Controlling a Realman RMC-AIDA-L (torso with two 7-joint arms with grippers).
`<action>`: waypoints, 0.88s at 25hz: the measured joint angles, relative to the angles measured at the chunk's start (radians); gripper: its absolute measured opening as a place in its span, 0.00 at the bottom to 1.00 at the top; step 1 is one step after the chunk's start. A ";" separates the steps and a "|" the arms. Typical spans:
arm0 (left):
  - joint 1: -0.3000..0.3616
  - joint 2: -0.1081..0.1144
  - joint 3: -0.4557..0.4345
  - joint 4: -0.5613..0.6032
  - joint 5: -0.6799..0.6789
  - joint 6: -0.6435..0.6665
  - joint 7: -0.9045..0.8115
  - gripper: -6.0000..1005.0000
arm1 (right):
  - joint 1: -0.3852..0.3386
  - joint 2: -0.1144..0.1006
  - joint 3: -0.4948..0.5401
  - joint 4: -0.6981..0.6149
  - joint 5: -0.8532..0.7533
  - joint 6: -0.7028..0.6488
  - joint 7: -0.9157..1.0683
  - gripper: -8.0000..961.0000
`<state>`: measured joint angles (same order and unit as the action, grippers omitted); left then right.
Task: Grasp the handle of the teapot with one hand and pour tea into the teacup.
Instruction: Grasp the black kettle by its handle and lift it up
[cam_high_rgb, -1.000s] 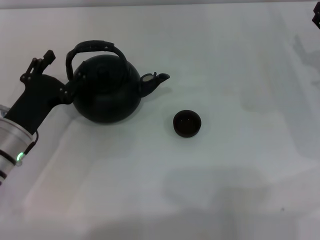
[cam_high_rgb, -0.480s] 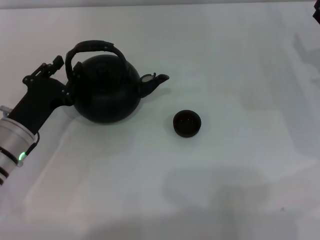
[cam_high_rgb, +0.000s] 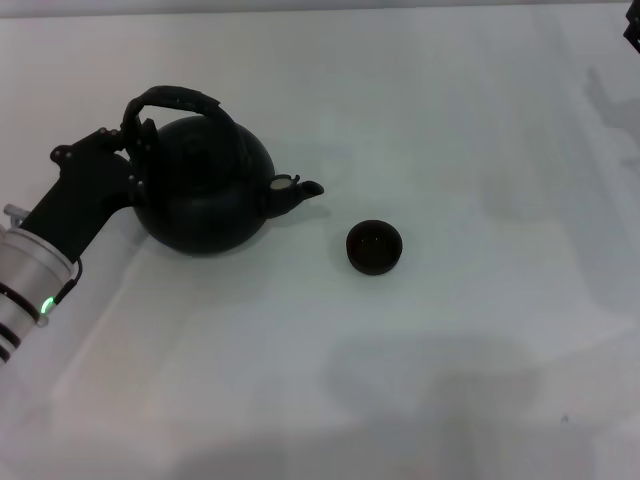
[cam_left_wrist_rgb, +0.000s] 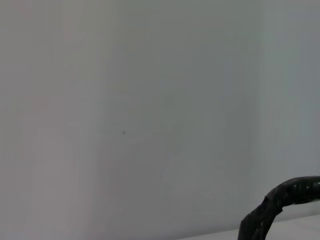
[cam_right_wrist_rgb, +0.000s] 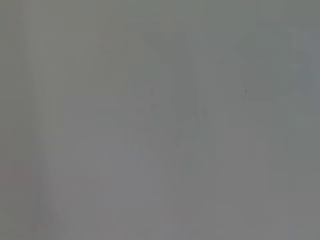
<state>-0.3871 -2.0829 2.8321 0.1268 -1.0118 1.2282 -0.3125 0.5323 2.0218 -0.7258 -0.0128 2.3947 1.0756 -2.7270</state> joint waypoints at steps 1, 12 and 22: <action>-0.002 0.001 0.001 0.000 0.000 0.000 0.000 0.20 | 0.000 0.000 0.000 0.000 0.000 0.000 0.000 0.90; -0.035 0.007 -0.002 -0.024 -0.003 0.070 -0.001 0.13 | 0.002 0.000 -0.009 0.001 -0.001 -0.004 0.004 0.90; -0.119 0.014 0.009 -0.115 0.053 0.176 -0.024 0.13 | 0.000 0.000 -0.009 0.004 -0.001 -0.006 0.010 0.90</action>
<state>-0.5062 -2.0693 2.8409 0.0114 -0.9584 1.4047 -0.3362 0.5326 2.0218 -0.7347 -0.0091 2.3936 1.0691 -2.7174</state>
